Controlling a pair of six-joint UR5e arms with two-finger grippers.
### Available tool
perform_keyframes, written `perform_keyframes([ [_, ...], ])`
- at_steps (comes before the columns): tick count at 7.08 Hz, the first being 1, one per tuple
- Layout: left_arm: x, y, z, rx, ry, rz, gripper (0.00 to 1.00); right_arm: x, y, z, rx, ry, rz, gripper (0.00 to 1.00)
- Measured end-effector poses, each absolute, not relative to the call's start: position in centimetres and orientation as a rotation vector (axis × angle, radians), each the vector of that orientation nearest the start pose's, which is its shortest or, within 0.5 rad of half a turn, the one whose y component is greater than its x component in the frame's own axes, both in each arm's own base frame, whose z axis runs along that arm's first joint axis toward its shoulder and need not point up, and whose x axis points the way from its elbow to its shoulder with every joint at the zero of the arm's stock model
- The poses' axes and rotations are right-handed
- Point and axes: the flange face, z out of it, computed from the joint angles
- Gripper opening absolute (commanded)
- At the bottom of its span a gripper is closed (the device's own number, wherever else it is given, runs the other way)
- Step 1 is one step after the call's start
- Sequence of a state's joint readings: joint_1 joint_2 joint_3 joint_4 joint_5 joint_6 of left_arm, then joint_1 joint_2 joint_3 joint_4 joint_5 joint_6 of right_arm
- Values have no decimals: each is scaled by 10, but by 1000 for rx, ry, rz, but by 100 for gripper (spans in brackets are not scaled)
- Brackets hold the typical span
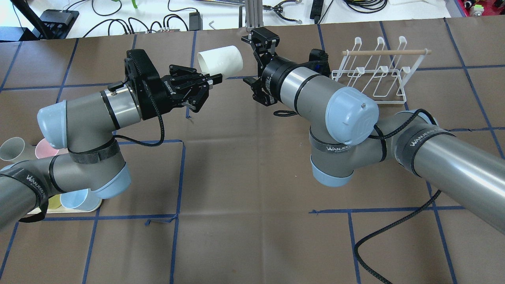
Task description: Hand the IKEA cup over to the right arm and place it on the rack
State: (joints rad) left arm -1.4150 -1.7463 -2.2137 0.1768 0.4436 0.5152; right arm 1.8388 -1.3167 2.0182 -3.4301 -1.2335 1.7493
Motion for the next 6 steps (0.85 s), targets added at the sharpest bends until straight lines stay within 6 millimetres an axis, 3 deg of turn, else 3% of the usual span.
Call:
perform_keyframes([
  [6,-153,-465,351,-970,-1834,1351,6,327,-485,370,1164,1621,-401,97],
])
